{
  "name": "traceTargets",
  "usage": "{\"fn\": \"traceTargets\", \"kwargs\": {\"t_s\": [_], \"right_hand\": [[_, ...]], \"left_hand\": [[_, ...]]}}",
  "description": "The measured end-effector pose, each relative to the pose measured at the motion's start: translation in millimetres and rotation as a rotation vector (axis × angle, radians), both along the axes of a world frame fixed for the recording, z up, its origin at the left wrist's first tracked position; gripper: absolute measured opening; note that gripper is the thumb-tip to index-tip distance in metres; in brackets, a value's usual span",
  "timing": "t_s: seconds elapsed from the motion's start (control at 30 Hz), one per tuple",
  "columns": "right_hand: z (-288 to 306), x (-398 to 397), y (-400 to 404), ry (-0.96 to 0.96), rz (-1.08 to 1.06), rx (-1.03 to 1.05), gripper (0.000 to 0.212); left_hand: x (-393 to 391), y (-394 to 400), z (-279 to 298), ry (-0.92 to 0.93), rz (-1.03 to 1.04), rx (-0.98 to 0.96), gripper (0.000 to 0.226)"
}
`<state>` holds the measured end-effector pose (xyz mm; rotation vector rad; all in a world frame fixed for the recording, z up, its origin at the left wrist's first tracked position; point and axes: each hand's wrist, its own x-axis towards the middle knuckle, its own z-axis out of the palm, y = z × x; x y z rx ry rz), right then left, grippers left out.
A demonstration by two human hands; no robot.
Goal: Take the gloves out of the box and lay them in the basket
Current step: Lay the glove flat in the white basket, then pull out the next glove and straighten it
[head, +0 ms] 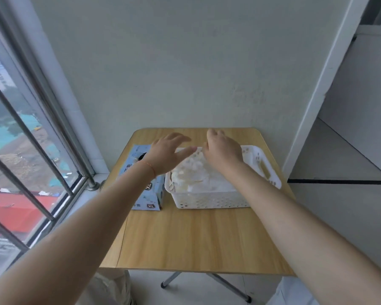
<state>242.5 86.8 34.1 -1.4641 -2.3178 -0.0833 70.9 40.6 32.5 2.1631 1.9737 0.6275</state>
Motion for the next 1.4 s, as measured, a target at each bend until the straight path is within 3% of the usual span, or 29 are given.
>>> {"fn": "traceTargets", "kwargs": {"t_s": [0.1, 0.2, 0.4, 0.47, 0.57, 0.63, 0.8, 1.03, 1.27, 1.4], "right_hand": [[-1, -46, -10, 0.067, 0.155, -0.118, 0.016], [-10, -87, -15, 0.016, 0.262, -0.225, 0.016], [-18, -147, -22, -0.191, 0.407, -0.409, 0.031], [-20, -155, -22, -0.326, 0.402, -0.477, 0.023], [-19, -164, -24, -0.463, 0.358, -0.503, 0.028], [-17, -168, -25, -0.396, 0.323, -0.509, 0.028], [-13, -163, -17, 0.237, 0.219, -0.367, 0.017], [-5, -159, -15, 0.711, 0.2, -0.157, 0.01], [15, -179, -35, 0.712, 0.467, -0.087, 0.011], [13, -171, -25, 0.363, 0.318, -0.309, 0.02]], "left_hand": [[-55, -13, -9, -0.141, 0.13, 0.01, 0.06], [-92, -34, -26, -0.266, 0.244, 0.052, 0.054], [-120, -63, -63, -0.217, 0.208, -0.114, 0.12], [-121, -64, -71, -0.197, 0.18, -0.16, 0.129], [-123, -64, -77, -0.213, 0.184, -0.177, 0.133], [-122, -64, -77, -0.213, 0.194, -0.183, 0.131], [-118, -68, -72, -0.201, 0.224, -0.206, 0.135], [-118, -68, -70, -0.177, 0.245, -0.237, 0.14], [-120, -65, -72, -0.151, 0.239, -0.235, 0.144], [-121, -64, -74, -0.199, 0.251, -0.24, 0.145]]}}
